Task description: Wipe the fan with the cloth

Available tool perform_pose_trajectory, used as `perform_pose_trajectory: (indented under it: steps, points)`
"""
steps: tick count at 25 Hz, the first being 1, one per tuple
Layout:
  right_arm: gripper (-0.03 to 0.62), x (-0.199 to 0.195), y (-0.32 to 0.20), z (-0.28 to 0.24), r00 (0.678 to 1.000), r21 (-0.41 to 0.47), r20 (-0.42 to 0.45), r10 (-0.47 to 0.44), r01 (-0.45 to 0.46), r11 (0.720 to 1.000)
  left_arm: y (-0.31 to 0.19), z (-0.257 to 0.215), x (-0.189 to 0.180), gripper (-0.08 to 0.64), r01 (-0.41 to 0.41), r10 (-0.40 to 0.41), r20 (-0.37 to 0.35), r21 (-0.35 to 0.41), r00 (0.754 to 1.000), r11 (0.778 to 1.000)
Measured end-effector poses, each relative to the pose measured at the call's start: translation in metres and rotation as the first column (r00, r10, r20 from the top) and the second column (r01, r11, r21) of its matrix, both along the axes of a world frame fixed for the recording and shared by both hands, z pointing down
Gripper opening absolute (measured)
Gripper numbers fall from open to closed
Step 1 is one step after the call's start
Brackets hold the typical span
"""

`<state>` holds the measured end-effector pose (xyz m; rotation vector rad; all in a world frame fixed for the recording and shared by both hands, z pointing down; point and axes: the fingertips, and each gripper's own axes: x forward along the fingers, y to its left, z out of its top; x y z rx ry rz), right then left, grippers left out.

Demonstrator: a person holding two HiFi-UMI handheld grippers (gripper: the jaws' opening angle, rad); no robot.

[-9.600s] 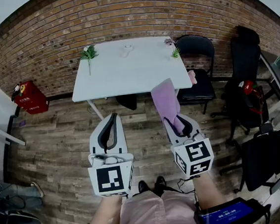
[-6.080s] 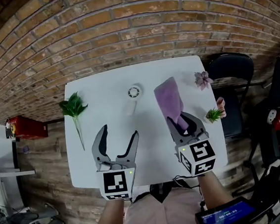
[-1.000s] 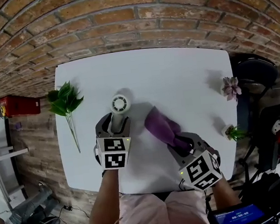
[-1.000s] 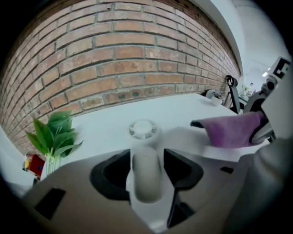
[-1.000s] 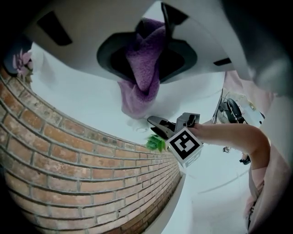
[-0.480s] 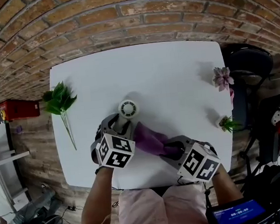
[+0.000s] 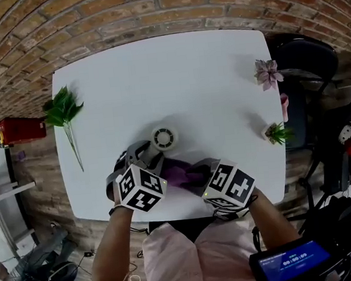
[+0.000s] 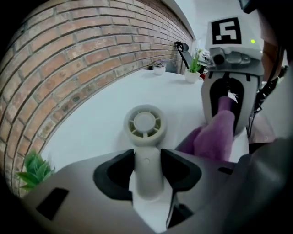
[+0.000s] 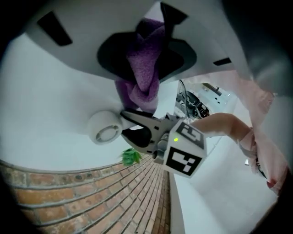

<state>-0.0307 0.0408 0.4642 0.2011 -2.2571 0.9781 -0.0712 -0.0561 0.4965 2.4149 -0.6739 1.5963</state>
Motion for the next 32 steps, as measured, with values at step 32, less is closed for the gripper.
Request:
perform_pose_trajectory:
  steps: [32]
  points:
    - [0.101,0.014,-0.013,0.019,0.846,-0.147,-0.092,0.525,-0.534,0.833,0.061,0.002,-0.014,0.192,-0.398,0.400,0.053,-0.038,0.915,0.917]
